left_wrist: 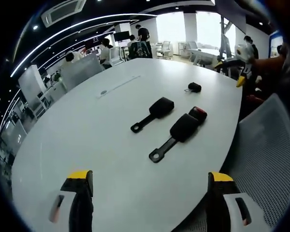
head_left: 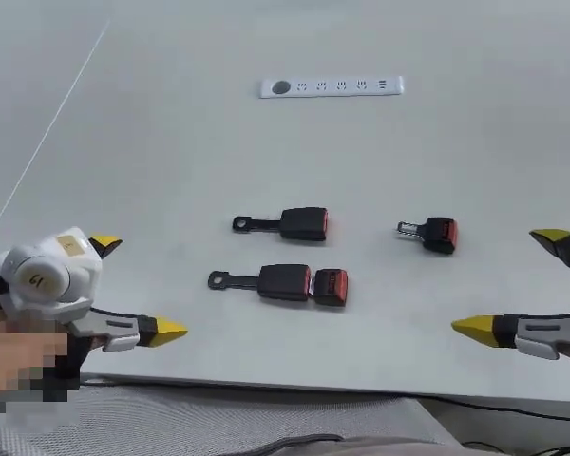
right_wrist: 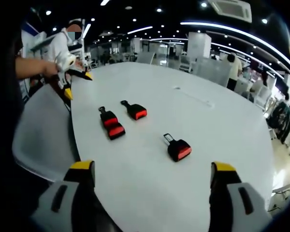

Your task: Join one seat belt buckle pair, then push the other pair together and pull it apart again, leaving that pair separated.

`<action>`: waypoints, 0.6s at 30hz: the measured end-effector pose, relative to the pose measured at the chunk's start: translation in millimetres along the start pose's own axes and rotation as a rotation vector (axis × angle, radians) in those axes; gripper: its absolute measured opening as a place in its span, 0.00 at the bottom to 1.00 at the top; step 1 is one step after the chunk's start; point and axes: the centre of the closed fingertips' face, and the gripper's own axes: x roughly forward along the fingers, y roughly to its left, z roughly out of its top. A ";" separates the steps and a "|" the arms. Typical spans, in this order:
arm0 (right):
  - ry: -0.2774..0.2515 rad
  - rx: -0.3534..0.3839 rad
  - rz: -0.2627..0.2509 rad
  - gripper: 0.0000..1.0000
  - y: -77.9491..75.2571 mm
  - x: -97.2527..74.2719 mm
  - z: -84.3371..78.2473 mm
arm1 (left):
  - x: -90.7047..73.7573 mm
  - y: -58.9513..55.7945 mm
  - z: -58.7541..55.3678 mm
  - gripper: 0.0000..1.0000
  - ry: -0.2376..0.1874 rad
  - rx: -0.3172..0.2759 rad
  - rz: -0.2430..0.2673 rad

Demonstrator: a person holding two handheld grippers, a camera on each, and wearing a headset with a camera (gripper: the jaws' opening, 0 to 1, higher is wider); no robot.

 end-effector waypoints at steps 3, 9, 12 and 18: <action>0.001 0.002 0.000 1.00 0.8 0.4 -1.9 | -0.7 1.8 -0.2 1.00 -0.003 -0.005 0.007; 0.000 0.018 -0.005 1.00 2.2 -0.2 -4.9 | -0.8 2.0 2.0 1.00 -0.008 -0.007 0.009; -0.004 0.019 -0.006 1.00 3.6 -0.4 -4.6 | 0.8 1.3 2.2 1.00 -0.006 -0.005 0.008; -0.007 0.035 -0.013 1.00 6.1 0.1 -5.7 | 2.9 -1.1 2.8 1.00 -0.009 -0.007 0.004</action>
